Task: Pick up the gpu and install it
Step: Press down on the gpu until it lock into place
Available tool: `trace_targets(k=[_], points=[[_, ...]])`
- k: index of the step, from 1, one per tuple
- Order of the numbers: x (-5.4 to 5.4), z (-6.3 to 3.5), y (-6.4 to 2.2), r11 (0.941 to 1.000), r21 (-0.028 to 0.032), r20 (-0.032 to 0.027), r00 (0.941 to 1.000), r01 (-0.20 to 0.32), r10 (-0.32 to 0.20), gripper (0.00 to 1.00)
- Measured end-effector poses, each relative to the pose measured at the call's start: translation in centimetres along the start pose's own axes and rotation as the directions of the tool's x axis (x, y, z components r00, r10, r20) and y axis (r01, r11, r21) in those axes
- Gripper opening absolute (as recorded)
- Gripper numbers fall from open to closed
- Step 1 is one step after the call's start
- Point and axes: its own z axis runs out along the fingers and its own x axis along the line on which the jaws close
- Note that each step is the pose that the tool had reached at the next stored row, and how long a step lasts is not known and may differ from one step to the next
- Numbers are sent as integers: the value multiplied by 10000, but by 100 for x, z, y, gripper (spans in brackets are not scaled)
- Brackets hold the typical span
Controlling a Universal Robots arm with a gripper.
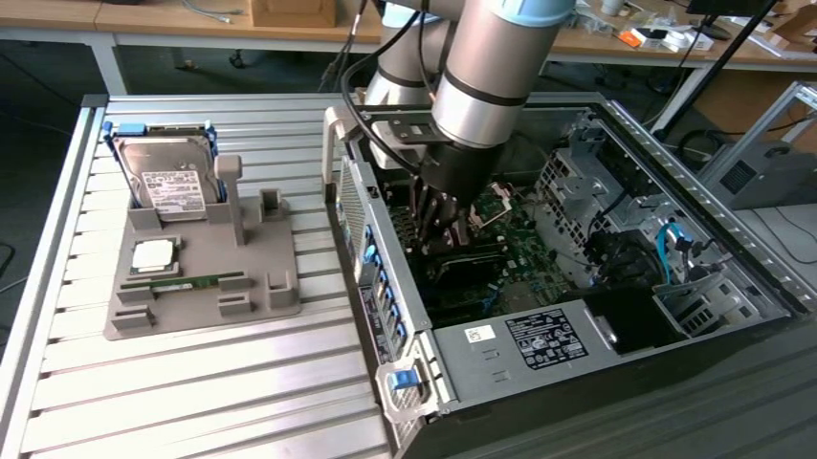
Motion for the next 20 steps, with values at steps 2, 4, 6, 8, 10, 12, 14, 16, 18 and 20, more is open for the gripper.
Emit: trace_targets(k=[2,4,6,8,10,12,14,16,18,20], points=[[7,-76,8,10000,-14,-23,10000,-1,1,11],[10,-124,12,10000,-13,-23,10000,0,0,11],[20,-125,12,10000,-12,-21,10000,0,-1,11],[53,-124,13,10000,-13,-22,10000,0,0,11],[94,-118,12,10000,-13,-23,10000,0,0,11],[121,-104,12,10000,-16,-23,10000,-1,1,11],[123,-86,11,10000,-25,-21,10000,-1,1,11],[122,-55,8,10000,-47,-22,10000,2,-2,11],[121,-20,4,10000,-68,-22,10000,3,-4,11],[124,8,2,10000,-86,-27,10000,4,-4,11]])
